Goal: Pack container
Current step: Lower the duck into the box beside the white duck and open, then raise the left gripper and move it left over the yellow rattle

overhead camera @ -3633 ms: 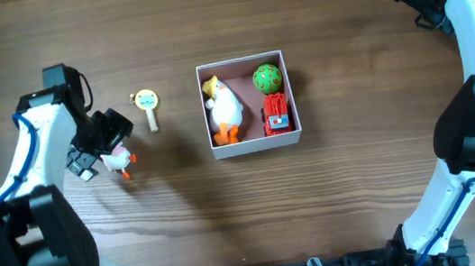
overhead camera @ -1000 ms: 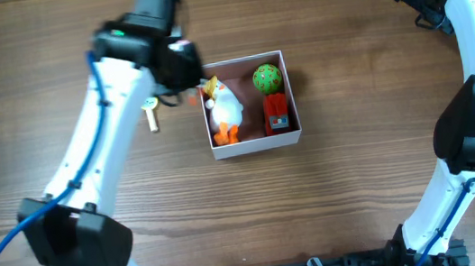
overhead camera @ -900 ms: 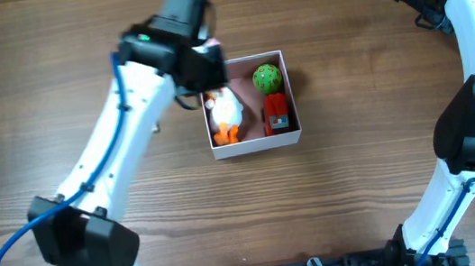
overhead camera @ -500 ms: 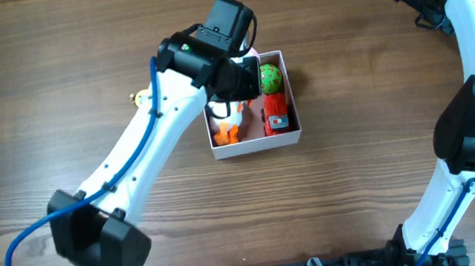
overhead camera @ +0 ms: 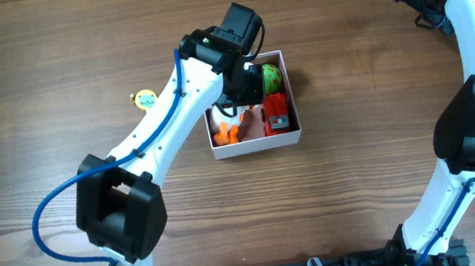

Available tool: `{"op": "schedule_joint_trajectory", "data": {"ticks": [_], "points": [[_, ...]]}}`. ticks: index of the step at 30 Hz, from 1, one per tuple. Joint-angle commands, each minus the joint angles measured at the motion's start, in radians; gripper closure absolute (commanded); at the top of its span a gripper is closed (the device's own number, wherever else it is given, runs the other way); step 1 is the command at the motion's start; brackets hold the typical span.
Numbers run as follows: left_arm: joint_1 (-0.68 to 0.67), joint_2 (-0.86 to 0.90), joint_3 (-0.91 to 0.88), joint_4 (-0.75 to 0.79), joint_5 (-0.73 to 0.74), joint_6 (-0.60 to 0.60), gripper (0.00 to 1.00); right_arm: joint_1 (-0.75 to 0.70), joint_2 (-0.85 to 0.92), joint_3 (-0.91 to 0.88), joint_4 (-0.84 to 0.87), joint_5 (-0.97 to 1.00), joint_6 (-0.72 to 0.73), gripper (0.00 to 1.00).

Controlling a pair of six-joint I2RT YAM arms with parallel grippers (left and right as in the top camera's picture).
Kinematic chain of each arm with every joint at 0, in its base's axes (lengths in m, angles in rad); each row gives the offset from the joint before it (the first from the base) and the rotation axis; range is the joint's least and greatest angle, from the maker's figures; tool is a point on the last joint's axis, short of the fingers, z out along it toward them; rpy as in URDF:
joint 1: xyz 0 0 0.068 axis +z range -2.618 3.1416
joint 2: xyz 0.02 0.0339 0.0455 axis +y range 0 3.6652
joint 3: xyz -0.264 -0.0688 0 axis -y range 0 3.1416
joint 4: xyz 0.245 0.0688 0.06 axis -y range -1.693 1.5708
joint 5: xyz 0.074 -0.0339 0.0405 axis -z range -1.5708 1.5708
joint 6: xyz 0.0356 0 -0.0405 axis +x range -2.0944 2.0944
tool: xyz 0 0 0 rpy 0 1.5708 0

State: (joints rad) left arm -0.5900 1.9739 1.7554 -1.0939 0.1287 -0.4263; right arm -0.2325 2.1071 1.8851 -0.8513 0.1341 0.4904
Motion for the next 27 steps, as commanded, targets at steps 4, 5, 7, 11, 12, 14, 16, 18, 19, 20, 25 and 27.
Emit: {"op": "schedule_joint_trajectory", "data": {"ticks": [4, 5, 7, 11, 12, 14, 16, 18, 19, 20, 25, 27], "points": [[-0.003, 0.006, -0.003, 0.006, 0.001, 0.008, 0.53, -0.001, -0.029, -0.007, 0.002, -0.004, 0.009, 0.0], [-0.003, 0.006, -0.003, 0.006, 0.001, 0.008, 0.51, -0.001, -0.029, -0.007, 0.002, -0.004, 0.009, 0.0], [-0.003, 0.006, -0.003, 0.006, 0.001, 0.008, 0.51, -0.001, -0.029, -0.007, 0.002, -0.004, 0.01, 0.0], [-0.003, 0.006, -0.003, 0.011, 0.001, 0.008, 0.5, -0.001, -0.029, -0.007, 0.002, -0.004, 0.009, 0.0], [-0.003, 0.006, -0.003, 0.015, 0.001, 0.009, 0.48, -0.001, -0.029, -0.007, 0.002, -0.004, 0.01, 0.0], [-0.003, 0.006, -0.003, 0.028, 0.001, 0.009, 0.38, -0.001, -0.029, -0.007, 0.002, -0.004, 0.009, 0.0], [0.0, 0.006, -0.003, 0.039, 0.001, 0.013, 0.27, -0.001, -0.029, -0.007, 0.002, -0.004, 0.009, 0.0], [0.009, 0.005, -0.002, 0.048, 0.001, 0.027, 0.0, -0.001, -0.029, -0.007, 0.002, -0.004, 0.009, 0.0], [0.018, 0.005, 0.001, 0.048, 0.002, 0.027, 0.0, -0.001, -0.029, -0.007, 0.002, -0.004, 0.009, 0.0], [0.039, 0.004, 0.013, 0.038, 0.006, 0.027, 0.0, -0.001, -0.029, -0.007, 0.002, -0.004, 0.01, 0.0], [0.145, -0.017, 0.069, -0.023, 0.006, 0.003, 0.0, -0.001, -0.029, -0.007, 0.002, -0.004, 0.01, 0.0], [0.203, -0.033, 0.091, -0.049, 0.006, -0.034, 0.0, -0.001, -0.029, -0.007, 0.002, -0.004, 0.009, 0.0]]}}
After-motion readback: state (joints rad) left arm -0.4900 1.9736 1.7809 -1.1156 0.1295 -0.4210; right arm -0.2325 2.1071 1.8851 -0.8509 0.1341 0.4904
